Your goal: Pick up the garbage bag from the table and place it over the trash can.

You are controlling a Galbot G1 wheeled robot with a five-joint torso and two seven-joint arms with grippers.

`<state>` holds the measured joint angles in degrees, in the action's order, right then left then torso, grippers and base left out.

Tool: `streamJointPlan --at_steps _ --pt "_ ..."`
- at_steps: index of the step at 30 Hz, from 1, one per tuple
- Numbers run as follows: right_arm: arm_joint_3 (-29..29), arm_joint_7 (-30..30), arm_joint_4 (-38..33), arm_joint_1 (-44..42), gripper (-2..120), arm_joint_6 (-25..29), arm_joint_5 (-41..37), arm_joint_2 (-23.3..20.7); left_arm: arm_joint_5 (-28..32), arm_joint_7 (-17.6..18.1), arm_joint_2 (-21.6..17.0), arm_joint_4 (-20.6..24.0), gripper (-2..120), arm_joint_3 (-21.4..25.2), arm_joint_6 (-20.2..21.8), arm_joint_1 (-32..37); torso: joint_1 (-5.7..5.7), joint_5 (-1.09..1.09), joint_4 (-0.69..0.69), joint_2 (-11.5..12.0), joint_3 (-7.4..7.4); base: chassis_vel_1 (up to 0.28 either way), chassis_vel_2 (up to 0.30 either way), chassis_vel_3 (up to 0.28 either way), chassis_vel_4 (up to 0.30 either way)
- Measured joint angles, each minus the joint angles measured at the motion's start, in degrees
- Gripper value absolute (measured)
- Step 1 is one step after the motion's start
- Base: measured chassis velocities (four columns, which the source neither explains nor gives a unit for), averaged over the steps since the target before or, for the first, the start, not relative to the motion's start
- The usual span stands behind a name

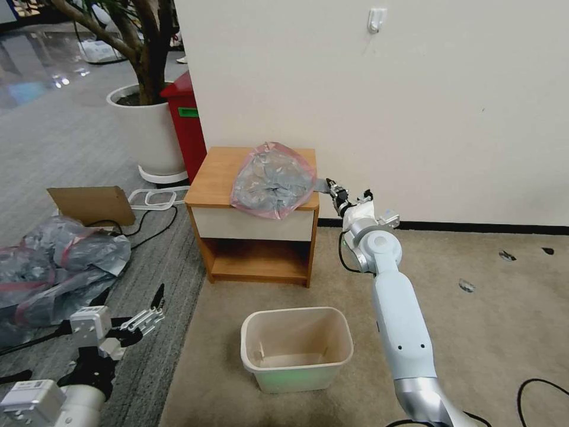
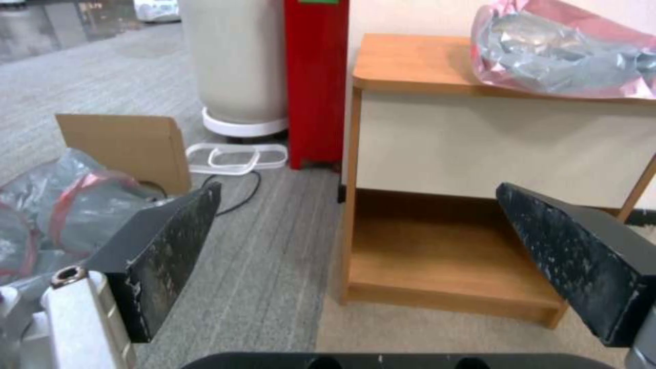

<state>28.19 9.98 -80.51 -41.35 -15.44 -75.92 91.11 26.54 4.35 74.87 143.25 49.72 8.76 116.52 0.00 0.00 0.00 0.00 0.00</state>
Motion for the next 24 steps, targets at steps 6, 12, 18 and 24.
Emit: streamJointPlan --at_steps 6,12,18,24 --pt "-0.6 2.4 -2.5 -1.0 0 0.0 -1.6 -0.5 -0.1 0.0 -0.2 0.0 100 -0.1 0.0 -0.1 0.00 0.00 0.00 0.0 0.00 0.000 0.000 0.000 0.000" --pt "-2.4 6.6 -11.1 -5.3 0 -0.3 -4.0 -1.7 -0.2 0.0 -0.4 0.0 100 -0.6 0.2 -0.4 0.00 0.00 0.00 0.0 0.00 0.000 0.000 0.000 0.000" --pt "-6.8 11.5 -24.0 -14.7 0 0.6 -5.2 -3.6 -0.1 0.0 -0.8 0.0 100 -1.2 0.4 -1.1 0.00 0.00 0.00 0.0 0.00 0.000 0.000 0.000 0.000" --pt "-11.9 13.7 -35.2 -26.0 0 1.0 -4.8 -5.4 -0.1 0.0 -1.0 0.0 100 -1.3 0.5 -1.3 0.00 0.00 0.00 0.0 -0.01 0.000 0.000 0.000 0.000"
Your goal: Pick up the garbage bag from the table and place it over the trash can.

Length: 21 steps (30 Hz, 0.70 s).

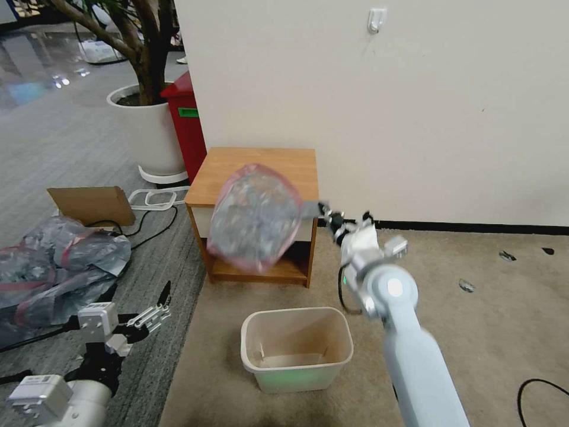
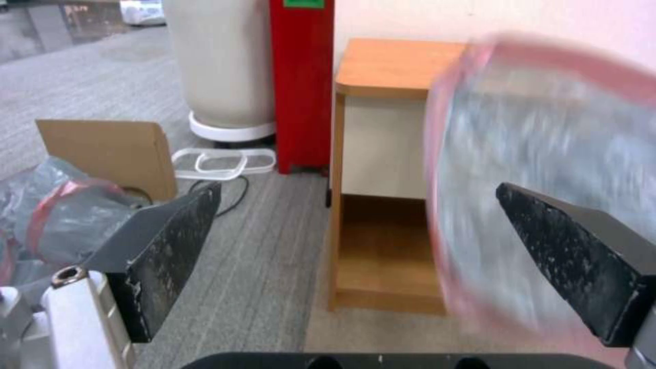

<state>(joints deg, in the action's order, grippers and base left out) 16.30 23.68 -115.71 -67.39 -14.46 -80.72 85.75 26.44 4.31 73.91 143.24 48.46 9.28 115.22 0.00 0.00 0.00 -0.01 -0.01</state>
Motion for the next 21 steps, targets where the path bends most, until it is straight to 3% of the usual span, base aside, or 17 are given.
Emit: streamJointPlan --at_steps 9,15,21 --pt "-3.4 4.8 -6.6 -7.5 0 0.6 0.3 -1.9 0.3 0.0 -0.9 0.0 100 -0.7 0.6 -1.1 0.00 0.00 0.00 0.0 0.00 0.000 0.000 0.000 0.000" --pt "-3.4 10.6 -9.6 -11.4 0 -1.0 -1.5 -5.6 0.6 0.0 -1.4 0.0 100 -1.2 1.0 -2.5 0.00 0.00 0.00 0.0 0.00 0.000 0.000 0.000 0.000" --pt "-4.7 11.2 -12.2 -14.0 0 -2.1 -2.1 -7.5 1.2 0.0 -1.9 0.0 100 -1.2 1.0 -3.2 0.00 0.00 0.00 0.0 0.00 0.000 0.000 0.000 0.000"
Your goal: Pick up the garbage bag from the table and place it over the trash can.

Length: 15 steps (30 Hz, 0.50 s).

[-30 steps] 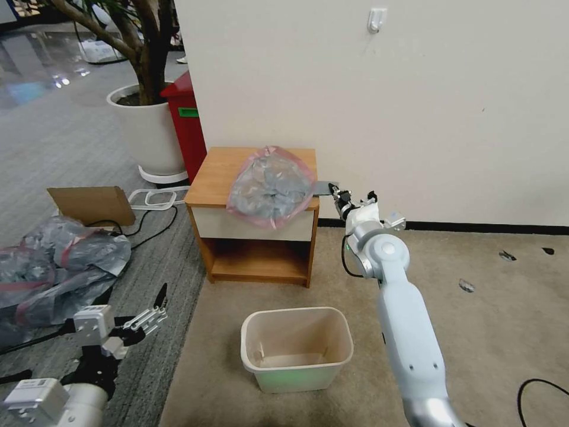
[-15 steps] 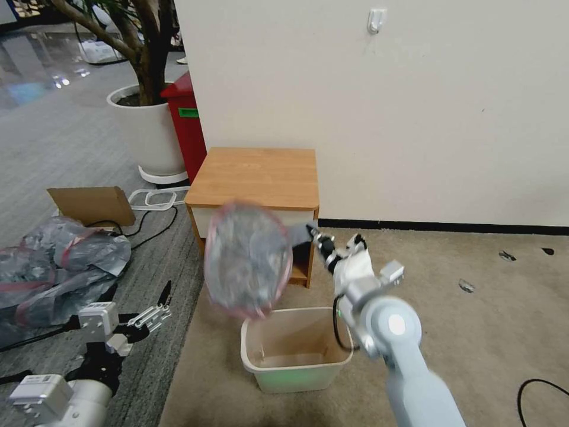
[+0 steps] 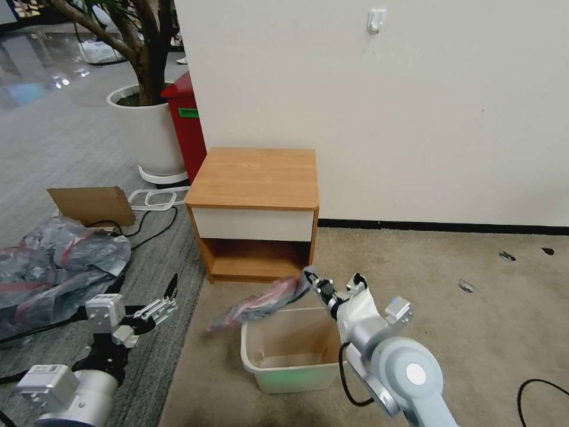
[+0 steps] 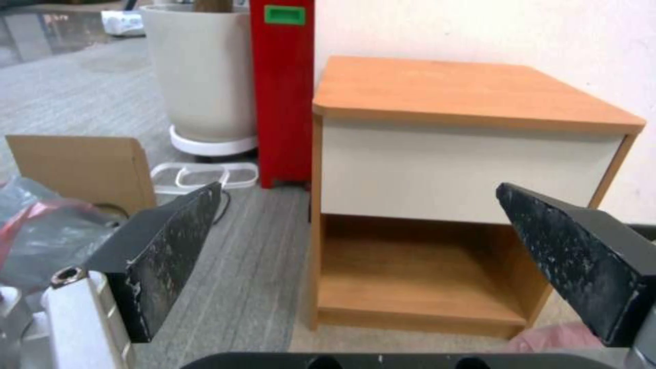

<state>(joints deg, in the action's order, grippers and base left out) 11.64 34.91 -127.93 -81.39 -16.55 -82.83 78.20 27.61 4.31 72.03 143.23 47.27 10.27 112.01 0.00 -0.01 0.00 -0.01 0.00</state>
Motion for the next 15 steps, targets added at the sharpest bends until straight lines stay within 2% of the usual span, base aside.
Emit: streamJointPlan --at_steps 15 --pt "-3.5 0.8 -6.4 1.1 0 -0.3 -4.1 -1.0 -0.1 0.0 -0.3 0.0 100 -0.5 0.1 -1.3 0.00 0.01 -0.01 0.0 0.00 0.000 0.000 0.000 0.000"
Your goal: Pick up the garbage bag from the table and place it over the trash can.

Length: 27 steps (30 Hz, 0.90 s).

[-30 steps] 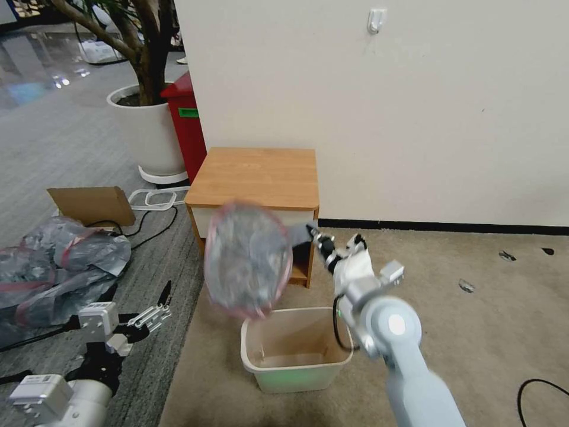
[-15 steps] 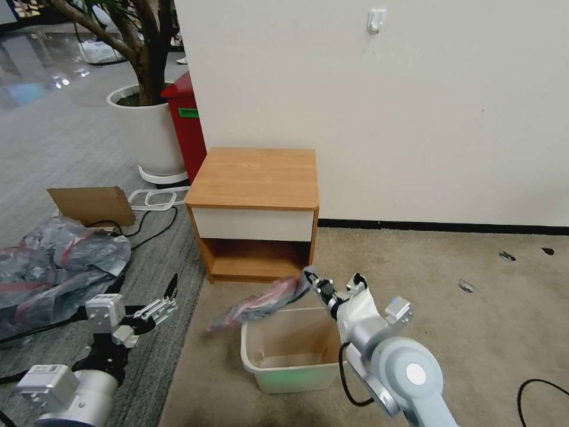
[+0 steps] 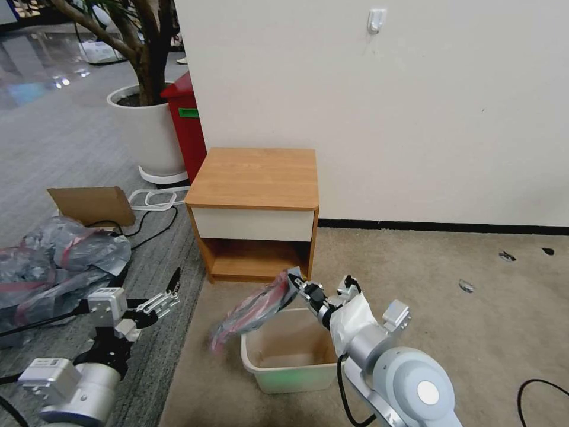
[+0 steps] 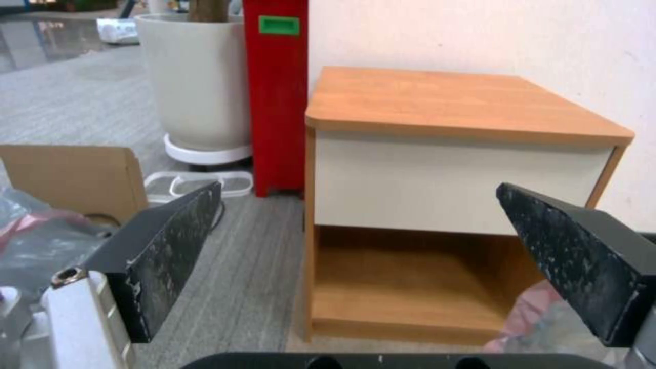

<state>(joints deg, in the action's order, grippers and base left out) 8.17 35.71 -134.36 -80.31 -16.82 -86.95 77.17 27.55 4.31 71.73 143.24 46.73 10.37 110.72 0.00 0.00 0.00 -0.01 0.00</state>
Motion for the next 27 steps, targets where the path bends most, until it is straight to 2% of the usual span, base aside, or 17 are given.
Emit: streamJointPlan --at_steps 8,13,17,27 --pt "0.4 1.6 0.0 -0.9 0 -2.2 -1.8 -0.1 -0.3 -0.1 0.2 0.0 100 -0.4 0.0 -0.3 0.00 0.00 0.00 0.0 0.00 0.000 0.000 0.000 0.000" --pt "3.4 2.0 2.1 -1.9 0 -2.6 -1.0 -1.1 -0.4 -0.1 0.2 0.0 100 -0.4 0.0 -0.5 0.00 -0.01 0.00 0.0 0.00 0.000 0.000 0.000 0.000" --pt "5.0 1.6 4.3 -4.0 0 -3.2 7.5 -3.0 -0.6 -0.2 0.6 0.0 100 -0.7 0.0 -0.8 0.00 -0.01 0.00 0.0 0.00 0.000 0.000 0.000 0.000" --pt "4.4 1.7 6.2 -6.0 0 -3.2 12.9 -3.8 -0.9 -0.3 1.1 -0.1 100 -1.3 0.0 -1.4 0.00 -0.01 0.01 0.0 0.00 0.000 0.000 0.000 0.000"
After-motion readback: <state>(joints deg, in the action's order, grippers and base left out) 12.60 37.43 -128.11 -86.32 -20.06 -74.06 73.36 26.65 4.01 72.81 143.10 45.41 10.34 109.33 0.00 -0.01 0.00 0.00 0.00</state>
